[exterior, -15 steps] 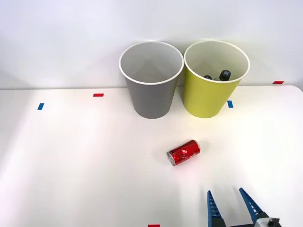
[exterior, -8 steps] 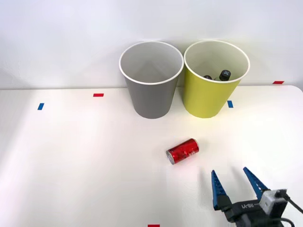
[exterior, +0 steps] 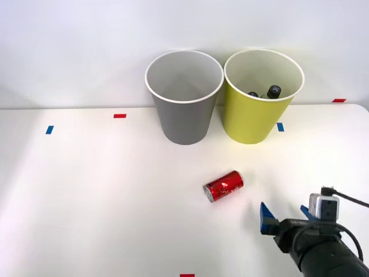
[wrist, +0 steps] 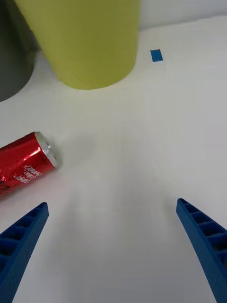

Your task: Put cans in the gray bin, plastic bottles in the light green bin

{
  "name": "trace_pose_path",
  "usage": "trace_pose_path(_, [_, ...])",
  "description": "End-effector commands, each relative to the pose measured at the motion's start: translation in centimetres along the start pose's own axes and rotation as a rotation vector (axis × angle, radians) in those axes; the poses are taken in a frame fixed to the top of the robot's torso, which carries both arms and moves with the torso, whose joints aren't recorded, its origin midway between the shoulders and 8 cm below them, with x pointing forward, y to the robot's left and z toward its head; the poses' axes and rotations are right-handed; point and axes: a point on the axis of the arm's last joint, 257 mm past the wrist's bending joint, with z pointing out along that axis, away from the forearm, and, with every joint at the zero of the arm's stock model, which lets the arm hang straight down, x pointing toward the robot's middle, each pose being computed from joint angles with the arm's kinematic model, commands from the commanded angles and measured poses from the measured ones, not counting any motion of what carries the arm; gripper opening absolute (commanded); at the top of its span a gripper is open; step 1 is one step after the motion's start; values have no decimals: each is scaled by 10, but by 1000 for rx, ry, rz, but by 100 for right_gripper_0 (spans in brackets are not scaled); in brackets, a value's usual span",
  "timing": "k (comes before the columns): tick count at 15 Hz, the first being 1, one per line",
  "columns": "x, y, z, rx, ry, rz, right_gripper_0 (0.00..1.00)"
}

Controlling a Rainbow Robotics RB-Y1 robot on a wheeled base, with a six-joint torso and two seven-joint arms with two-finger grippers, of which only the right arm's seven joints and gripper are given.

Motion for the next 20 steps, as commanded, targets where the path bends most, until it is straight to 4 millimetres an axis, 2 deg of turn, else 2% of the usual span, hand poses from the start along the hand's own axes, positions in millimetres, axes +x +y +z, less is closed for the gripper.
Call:
trace_pose_path(1, [-23, 23, -5, 52, 70, 194, 94])
trace_pose_path(5, [-17, 48, 2, 61, 191, 377, 94])
trace_pose_path(9, [-23, 78, 3, 30, 302, 556, 94])
trace_pose_path(13, [-21, 91, 4, 17, 388, 637, 94])
trace_pose_path(17, [-18, 89, 16, 18, 452, 632, 94])
trace_pose_path(20, [-17, 98, 20, 16, 499, 726, 94])
